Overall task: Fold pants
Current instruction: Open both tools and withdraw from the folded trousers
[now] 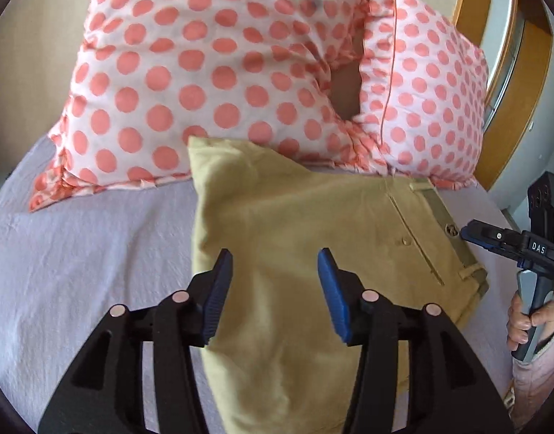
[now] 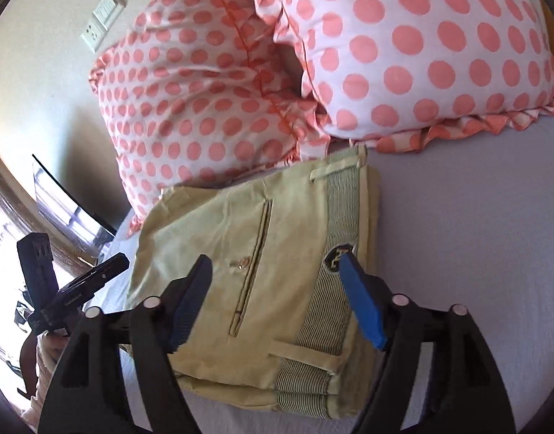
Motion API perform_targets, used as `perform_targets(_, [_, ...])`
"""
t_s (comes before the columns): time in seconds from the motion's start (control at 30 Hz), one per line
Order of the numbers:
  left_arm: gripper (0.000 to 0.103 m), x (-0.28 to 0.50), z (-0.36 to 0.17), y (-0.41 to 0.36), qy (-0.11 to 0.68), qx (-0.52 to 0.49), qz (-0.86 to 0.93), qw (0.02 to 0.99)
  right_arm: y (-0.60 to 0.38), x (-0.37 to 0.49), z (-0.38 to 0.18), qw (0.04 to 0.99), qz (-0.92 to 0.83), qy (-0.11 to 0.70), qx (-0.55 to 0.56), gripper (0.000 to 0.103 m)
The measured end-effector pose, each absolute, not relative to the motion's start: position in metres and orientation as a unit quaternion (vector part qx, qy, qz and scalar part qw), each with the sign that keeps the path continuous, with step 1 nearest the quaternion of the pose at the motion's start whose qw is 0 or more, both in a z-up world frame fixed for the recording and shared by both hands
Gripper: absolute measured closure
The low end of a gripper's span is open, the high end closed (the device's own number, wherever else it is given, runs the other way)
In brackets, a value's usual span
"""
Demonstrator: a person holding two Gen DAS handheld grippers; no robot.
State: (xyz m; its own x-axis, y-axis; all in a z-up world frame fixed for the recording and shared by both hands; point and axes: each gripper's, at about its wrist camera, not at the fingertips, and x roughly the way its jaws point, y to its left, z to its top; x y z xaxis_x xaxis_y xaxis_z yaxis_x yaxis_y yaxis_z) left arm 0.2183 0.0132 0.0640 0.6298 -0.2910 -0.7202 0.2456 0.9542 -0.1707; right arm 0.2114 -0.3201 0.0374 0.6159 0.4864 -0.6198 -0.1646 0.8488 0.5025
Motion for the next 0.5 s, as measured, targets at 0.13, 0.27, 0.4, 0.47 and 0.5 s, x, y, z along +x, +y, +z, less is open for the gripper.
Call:
perform_targets(0.13, [0.051, 0.225, 0.030, -0.006, 0.439, 0.001, -0.104, 0.892, -0.302, 0.213, 0.027, 0.876, 0.127, 0.433, 0.169, 0.020])
perform_targets(0.27, [0.023, 0.183, 0.041, -0.001, 0.440, 0.004, -0.103, 0.892, -0.290, 0.162, 0.047, 0.901, 0.067, 0.417, 0.100, 0.001])
perform_targets(0.4, [0.009, 0.119, 0.039, 0.000, 0.440, 0.039, -0.072, 0.894, -0.279, 0.105, 0.038, 0.915, 0.069, 0.392, 0.069, 0.001])
perform_targets(0.47, [0.009, 0.093, 0.035, 0.001, 0.448, 0.043, -0.079, 0.889, -0.271, 0.088, 0.027, 0.911, 0.073, 0.400, 0.065, 0.001])
perform_targets(0.5, [0.009, 0.085, 0.032, 0.000, 0.452, 0.044, -0.078, 0.888, -0.268, 0.087, 0.021, 0.908, 0.070, 0.407, 0.063, 0.001])
